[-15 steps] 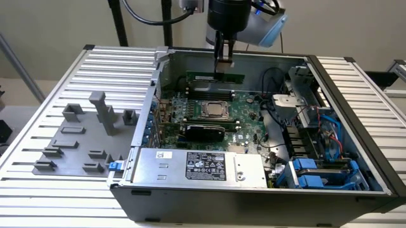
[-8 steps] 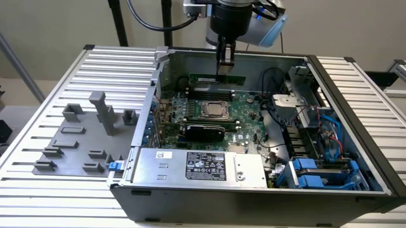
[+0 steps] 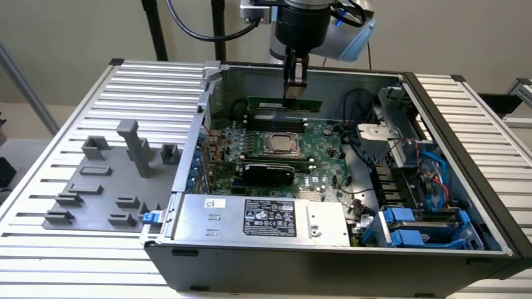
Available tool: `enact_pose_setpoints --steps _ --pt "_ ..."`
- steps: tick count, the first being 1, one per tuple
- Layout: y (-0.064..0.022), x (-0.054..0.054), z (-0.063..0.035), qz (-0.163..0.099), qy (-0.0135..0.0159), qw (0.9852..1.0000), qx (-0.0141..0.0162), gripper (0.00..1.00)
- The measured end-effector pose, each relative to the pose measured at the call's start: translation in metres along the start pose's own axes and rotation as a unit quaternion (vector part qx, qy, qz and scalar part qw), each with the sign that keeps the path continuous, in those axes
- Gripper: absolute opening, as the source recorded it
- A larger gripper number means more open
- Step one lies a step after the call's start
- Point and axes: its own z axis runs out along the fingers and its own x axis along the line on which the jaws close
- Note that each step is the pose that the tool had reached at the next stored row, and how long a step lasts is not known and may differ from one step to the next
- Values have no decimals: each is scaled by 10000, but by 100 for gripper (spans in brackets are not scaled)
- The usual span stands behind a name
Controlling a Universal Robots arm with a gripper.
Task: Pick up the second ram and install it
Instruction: 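Insert the second ram into the second slot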
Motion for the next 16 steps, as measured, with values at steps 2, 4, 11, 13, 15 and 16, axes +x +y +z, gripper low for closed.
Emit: enact_pose_setpoints --steps 2,4,11,13,15,16 --pt "0 0 1 0 1 10000 0 0" --pt "0 0 1 0 3 10000 0 0" --pt "19 0 71 1 5 10000 3 0" --pt "30 1 108 2 5 10000 3 0" --pt "34 2 144 2 5 10000 3 0" --pt "37 3 163 3 5 10000 3 0"
